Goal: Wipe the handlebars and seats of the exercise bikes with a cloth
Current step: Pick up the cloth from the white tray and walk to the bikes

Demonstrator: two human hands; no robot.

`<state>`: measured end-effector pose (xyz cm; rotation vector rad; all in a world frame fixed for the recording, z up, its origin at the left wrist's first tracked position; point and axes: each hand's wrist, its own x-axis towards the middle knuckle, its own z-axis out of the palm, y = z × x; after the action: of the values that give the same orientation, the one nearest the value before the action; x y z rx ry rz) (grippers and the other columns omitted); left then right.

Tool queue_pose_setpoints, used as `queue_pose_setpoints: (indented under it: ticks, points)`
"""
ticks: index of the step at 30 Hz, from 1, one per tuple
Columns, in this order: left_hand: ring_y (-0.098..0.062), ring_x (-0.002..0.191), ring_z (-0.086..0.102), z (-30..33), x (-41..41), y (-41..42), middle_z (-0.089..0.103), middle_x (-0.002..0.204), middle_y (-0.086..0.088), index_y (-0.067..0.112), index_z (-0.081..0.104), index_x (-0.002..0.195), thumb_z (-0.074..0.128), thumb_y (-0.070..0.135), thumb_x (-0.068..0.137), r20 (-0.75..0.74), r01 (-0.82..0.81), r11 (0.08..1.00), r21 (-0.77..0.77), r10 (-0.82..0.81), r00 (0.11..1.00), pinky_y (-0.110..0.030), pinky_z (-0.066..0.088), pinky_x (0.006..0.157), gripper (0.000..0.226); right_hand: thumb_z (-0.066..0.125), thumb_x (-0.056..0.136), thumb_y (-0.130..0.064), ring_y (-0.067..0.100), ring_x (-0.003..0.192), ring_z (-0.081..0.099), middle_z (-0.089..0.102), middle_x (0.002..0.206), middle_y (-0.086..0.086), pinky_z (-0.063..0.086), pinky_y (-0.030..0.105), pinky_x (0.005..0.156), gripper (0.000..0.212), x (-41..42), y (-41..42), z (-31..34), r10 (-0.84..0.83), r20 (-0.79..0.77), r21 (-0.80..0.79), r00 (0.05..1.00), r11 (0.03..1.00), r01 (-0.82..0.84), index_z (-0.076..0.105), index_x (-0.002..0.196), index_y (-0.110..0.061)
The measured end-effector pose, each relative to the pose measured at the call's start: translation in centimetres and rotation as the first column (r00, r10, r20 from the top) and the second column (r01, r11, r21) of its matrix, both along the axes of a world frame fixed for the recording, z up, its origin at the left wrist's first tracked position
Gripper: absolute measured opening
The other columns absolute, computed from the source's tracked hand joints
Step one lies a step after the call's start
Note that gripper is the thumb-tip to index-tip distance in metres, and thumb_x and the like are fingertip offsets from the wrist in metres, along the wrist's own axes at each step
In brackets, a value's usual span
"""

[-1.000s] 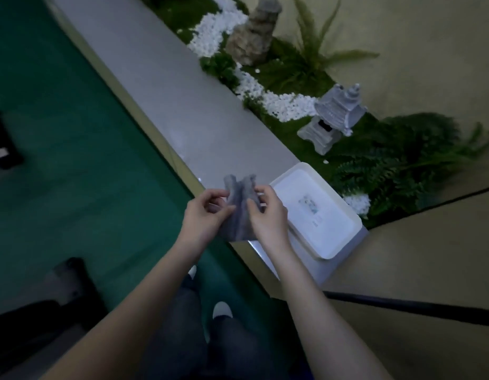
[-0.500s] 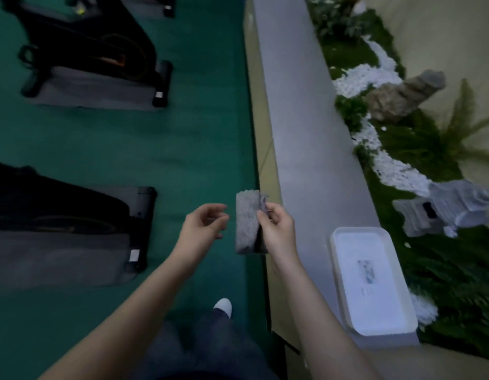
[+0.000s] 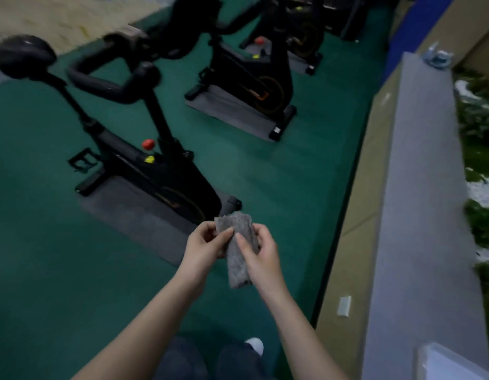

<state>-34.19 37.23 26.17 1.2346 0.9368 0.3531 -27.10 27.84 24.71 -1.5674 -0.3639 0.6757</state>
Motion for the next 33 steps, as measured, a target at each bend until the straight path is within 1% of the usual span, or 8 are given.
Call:
queue_pose_setpoints:
  ticks: [2, 5, 9, 11, 14, 19, 27, 33]
  points:
    - [-0.021, 0.076, 0.061, 0.3, -2.7, 2.8, 0.064, 0.085, -0.014, 0.000, 0.061, 0.100, 0.065, 0.019, 0.089, -0.014, -0.038, 0.999, 0.018, 0.038, 0.999, -0.033, 0.052, 0.068, 0.023, 0.065, 0.090, -0.012, 0.001, 0.083, 0.067, 0.069, 0.093, -0.004, 0.049, 0.012, 0.068, 0.013, -1.9, 2.9, 0.5, 0.008, 0.044, 0.008, 0.999, 1.000, -0.008, 0.059, 0.096, -0.021]
    - [-0.016, 0.074, 0.061, 0.3, -7.0, 7.6, 0.066, 0.084, -0.006, 0.007, 0.064, 0.097, 0.065, 0.022, 0.089, -0.097, -0.050, 0.989, 0.137, 0.064, 0.993, -0.027, 0.051, 0.067, 0.017, 0.066, 0.089, -0.016, 0.002, 0.088, 0.066, 0.069, 0.095, -0.007, 0.049, 0.013, 0.071, 0.012, -4.2, 6.9, 1.2, 0.030, 0.109, 0.001, 0.994, 1.000, -0.030, 0.061, 0.098, -0.022]
    - [-0.014, 0.085, 0.062, -0.8, -13.3, 14.3, 0.067, 0.092, 0.003, 0.021, 0.065, 0.095, 0.066, 0.027, 0.087, -0.303, 0.073, 0.919, 0.388, 0.053, 0.952, -0.029, 0.050, 0.077, 0.010, 0.068, 0.088, -0.023, 0.003, 0.095, 0.064, 0.068, 0.099, -0.011, 0.052, 0.019, 0.080, 0.013, -6.9, 11.8, 2.0, 0.079, 0.162, -0.063, 0.984, 0.996, -0.069, 0.061, 0.098, -0.029]
    - [-0.007, 0.083, 0.060, -1.4, -16.1, 17.1, 0.065, 0.098, 0.006, 0.023, 0.063, 0.101, 0.065, 0.031, 0.087, -0.381, 0.139, 0.865, 0.483, 0.064, 0.922, -0.026, 0.046, 0.075, 0.017, 0.069, 0.087, -0.022, 0.003, 0.093, 0.064, 0.069, 0.097, -0.010, 0.051, 0.017, 0.078, 0.012, -8.1, 14.4, 2.2, 0.100, 0.187, -0.072, 0.977, 0.994, -0.088, 0.063, 0.096, -0.028]
    - [-0.011, 0.092, 0.059, -2.1, -19.5, 20.8, 0.061, 0.108, 0.004, 0.019, 0.061, 0.113, 0.063, 0.035, 0.088, -0.456, 0.209, 0.787, 0.580, 0.101, 0.884, -0.028, 0.046, 0.081, 0.030, 0.070, 0.086, -0.022, -0.003, 0.086, 0.063, 0.068, 0.091, -0.012, 0.046, 0.008, 0.071, 0.011, -9.9, 18.2, 2.4, 0.107, 0.247, -0.082, 0.963, 0.993, -0.089, 0.063, 0.090, -0.030]
    - [-0.016, 0.116, 0.053, -2.5, -23.7, 25.0, 0.057, 0.125, 0.003, 0.019, 0.054, 0.126, 0.057, 0.041, 0.090, -0.519, 0.277, 0.726, 0.630, 0.127, 0.845, -0.036, 0.043, 0.097, 0.043, 0.070, 0.087, -0.024, -0.003, 0.086, 0.063, 0.069, 0.090, -0.010, 0.047, 0.008, 0.071, 0.006, -11.9, 23.5, 1.9, 0.100, 0.241, -0.093, 0.965, 0.993, -0.079, 0.066, 0.091, -0.024]
    - [-0.020, 0.120, 0.051, -2.5, -25.5, 31.1, 0.058, 0.128, 0.001, 0.018, 0.053, 0.129, 0.053, 0.046, 0.091, -0.583, 0.317, 0.683, 0.658, 0.195, 0.789, -0.037, 0.039, 0.100, 0.048, 0.069, 0.087, -0.025, -0.011, 0.084, 0.060, 0.067, 0.088, -0.017, 0.043, 0.003, 0.069, 0.010, -12.2, 32.1, 2.1, 0.203, 0.268, -0.143, 0.942, 0.975, -0.170, 0.063, 0.088, -0.033]
    - [-0.019, 0.124, 0.048, -2.4, -23.9, 38.8, 0.056, 0.132, 0.002, 0.019, 0.051, 0.131, 0.050, 0.047, 0.092, -0.607, 0.348, 0.659, 0.666, 0.209, 0.767, -0.036, 0.037, 0.103, 0.048, 0.067, 0.088, -0.029, -0.002, 0.090, 0.060, 0.066, 0.092, -0.014, 0.044, 0.010, 0.076, 0.009, -11.1, 41.0, 1.7, 0.292, 0.308, -0.185, 0.906, 0.952, -0.244, 0.061, 0.088, -0.035]
